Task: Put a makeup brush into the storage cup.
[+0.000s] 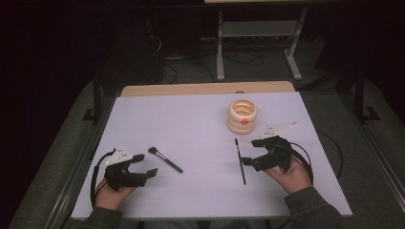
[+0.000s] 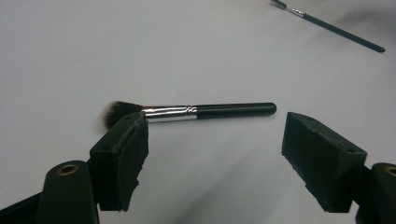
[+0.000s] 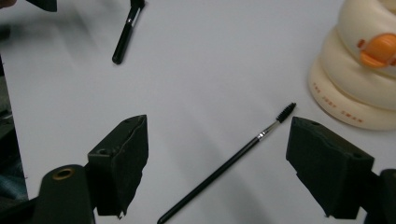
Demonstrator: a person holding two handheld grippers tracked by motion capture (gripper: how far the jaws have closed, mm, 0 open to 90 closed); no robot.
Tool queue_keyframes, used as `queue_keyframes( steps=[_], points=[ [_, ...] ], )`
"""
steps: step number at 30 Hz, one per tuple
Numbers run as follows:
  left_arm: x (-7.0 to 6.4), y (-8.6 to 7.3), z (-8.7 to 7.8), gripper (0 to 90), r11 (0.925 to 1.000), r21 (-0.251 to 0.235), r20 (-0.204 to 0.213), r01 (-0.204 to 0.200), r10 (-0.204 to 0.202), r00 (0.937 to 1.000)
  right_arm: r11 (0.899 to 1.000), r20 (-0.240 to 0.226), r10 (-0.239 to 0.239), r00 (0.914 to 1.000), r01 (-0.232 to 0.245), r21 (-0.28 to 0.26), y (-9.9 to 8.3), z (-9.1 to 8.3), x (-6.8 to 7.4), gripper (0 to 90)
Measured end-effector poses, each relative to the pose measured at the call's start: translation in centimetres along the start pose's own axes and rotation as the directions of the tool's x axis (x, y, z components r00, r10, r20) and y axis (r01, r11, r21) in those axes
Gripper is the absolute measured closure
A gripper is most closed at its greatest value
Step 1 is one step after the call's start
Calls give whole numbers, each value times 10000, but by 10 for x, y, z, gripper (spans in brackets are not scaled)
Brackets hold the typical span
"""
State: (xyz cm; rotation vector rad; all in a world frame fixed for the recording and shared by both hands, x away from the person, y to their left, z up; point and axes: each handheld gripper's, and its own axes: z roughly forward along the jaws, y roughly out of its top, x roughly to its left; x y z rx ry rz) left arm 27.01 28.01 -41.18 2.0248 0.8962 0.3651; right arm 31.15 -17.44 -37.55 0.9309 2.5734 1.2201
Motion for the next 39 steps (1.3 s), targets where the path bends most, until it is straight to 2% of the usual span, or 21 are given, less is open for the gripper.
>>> queue_keyframes(
  steps=[6,13,17,18,23,28,30,32,35,38,39],
  points=[
    [0,0,-1,223,10000,-82,-34,-29,29,10000,9972,-291,-613,9977,624,401,28,14,12,215],
    [0,1,-1,223,9999,-120,-57,-30,29,10000,9934,-913,-870,9920,933,674,61,36,30,213],
    [-1,1,-1,224,9999,-79,-76,-143,142,9999,9901,-1075,-1022,9889,1115,847,76,46,36,209],
    [-1,1,-1,223,9999,-82,-78,-148,147,9999,9878,-1097,-1193,9868,1291,869,79,49,37,210],
    [1,1,-2,224,9999,9,-53,-161,161,9999,9822,-1246,-1396,9823,1533,1084,92,66,42,211],
    [0,1,-1,226,10000,-84,-59,-6,6,10000,9819,-1539,-1315,9793,1500,1154,103,83,50,214],
    [0,1,-2,226,10000,-84,-62,-19,19,10000,9771,-1596,-1633,9736,1820,1106,107,90,51,215],
    [0,1,-2,226,9999,-3,-76,-106,106,9999,9754,-1639,-1664,9723,1867,1171,110,95,53,221],
    [0,0,-2,226,9999,-136,-63,25,-26,10000,9727,-1615,-1761,9710,1969,1229,114,104,56,237],
    [1,1,-3,226,9999,-88,-100,-128,128,9999,9723,-1647,-1697,9716,1924,1330,119,115,60,245],
    [2,1,-3,226,9998,-58,-94,-189,188,9998,9694,-1668,-1829,9689,2060,1336,120,118,61,249]
  ],
)
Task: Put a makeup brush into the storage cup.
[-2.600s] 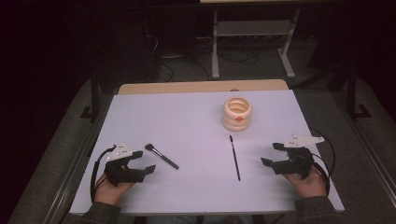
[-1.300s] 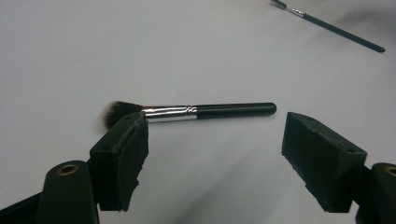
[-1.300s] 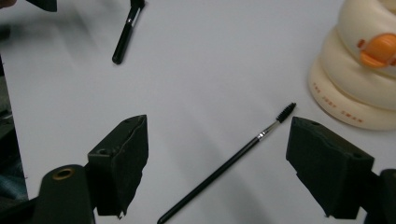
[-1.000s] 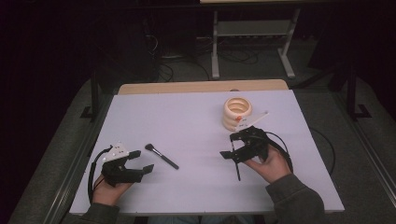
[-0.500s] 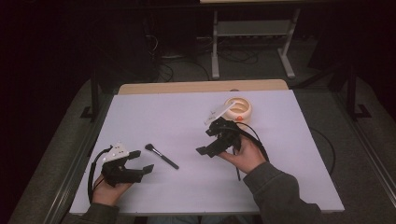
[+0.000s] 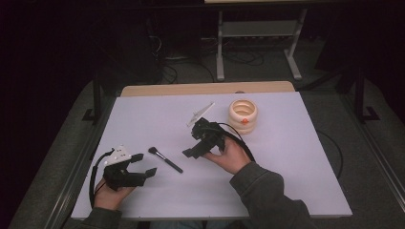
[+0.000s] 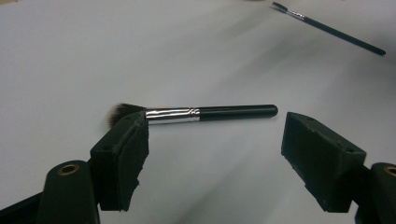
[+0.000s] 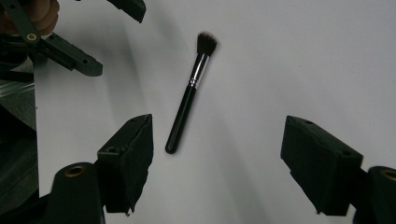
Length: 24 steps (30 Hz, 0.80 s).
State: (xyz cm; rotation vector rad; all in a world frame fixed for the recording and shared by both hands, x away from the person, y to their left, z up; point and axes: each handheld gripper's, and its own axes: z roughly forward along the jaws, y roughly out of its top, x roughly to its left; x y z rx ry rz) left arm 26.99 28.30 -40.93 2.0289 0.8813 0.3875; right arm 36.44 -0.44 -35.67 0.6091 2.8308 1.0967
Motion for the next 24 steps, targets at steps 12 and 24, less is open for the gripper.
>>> queue_keyframes(
  steps=[12,24],
  points=[
    [0,0,0,225,9999,-86,2,109,-109,9999,9979,-86,132,9999,-126,636,16,34,7,289],
    [0,0,-1,226,9998,-130,4,124,-124,9999,9941,-109,34,9999,-22,1084,18,61,13,359]
  ],
)
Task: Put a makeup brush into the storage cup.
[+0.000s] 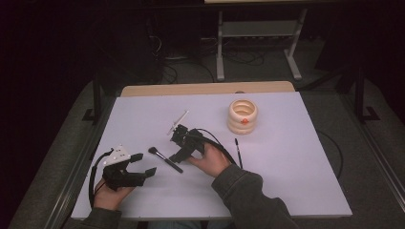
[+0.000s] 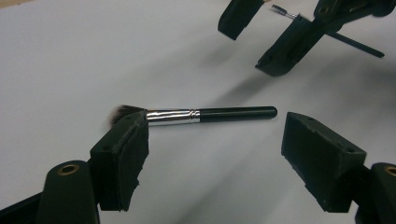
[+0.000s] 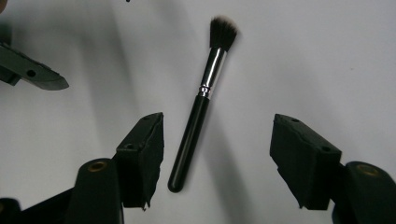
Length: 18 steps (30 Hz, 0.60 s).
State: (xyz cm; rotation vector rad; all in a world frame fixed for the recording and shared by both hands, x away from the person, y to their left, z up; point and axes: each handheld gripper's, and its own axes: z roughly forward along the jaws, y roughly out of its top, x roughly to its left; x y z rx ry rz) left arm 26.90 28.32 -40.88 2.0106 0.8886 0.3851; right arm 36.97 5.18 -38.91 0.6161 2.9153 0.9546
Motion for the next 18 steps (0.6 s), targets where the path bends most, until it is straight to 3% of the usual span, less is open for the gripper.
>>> queue_keyframes(
  steps=[8,13,18],
  points=[
    [0,0,0,226,10000,6,4,40,-40,10000,9995,-108,324,9994,-324,49,-1,14,1,427],
    [1,0,-1,226,9997,186,-10,-181,182,9998,9996,-171,295,9994,-296,-34,-5,23,6,462],
    [0,0,1,226,10000,76,2,62,-62,10000,9995,-220,290,9993,-288,85,-9,32,10,515]
  ],
)
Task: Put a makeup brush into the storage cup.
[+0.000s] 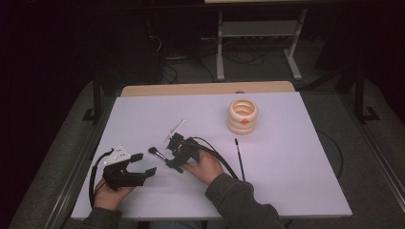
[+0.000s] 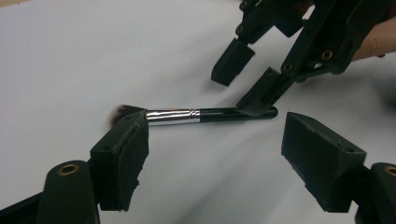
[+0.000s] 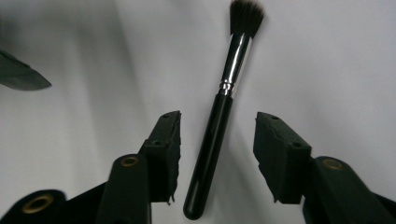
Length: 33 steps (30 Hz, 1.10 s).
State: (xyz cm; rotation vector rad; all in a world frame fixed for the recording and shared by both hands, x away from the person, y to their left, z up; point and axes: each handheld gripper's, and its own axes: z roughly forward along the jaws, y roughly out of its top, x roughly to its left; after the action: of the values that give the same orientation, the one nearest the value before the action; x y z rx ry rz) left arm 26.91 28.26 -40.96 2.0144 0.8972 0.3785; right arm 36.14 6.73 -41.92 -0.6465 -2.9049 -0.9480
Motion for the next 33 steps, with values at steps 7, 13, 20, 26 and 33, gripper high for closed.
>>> queue_keyframes(
  steps=[7,13,20,26,33],
  points=[
    [0,0,0,226,10000,-19,-2,28,-28,10000,9999,127,-24,9999,22,162,0,6,2,575],
    [0,0,0,226,10000,2,6,13,-13,10000,9995,150,-28,9999,23,317,-2,11,3,606],
    [0,0,1,226,10000,-9,6,6,-6,10000,9980,500,-316,9983,287,570,-2,13,8,667],
    [0,0,1,226,10000,10,-11,51,-51,10000,9971,1287,-99,9916,0,763,0,15,17,759],
    [0,1,2,226,9999,18,4,-110,110,9999,9960,1346,-112,9908,-9,892,1,15,18,785]
  ],
)
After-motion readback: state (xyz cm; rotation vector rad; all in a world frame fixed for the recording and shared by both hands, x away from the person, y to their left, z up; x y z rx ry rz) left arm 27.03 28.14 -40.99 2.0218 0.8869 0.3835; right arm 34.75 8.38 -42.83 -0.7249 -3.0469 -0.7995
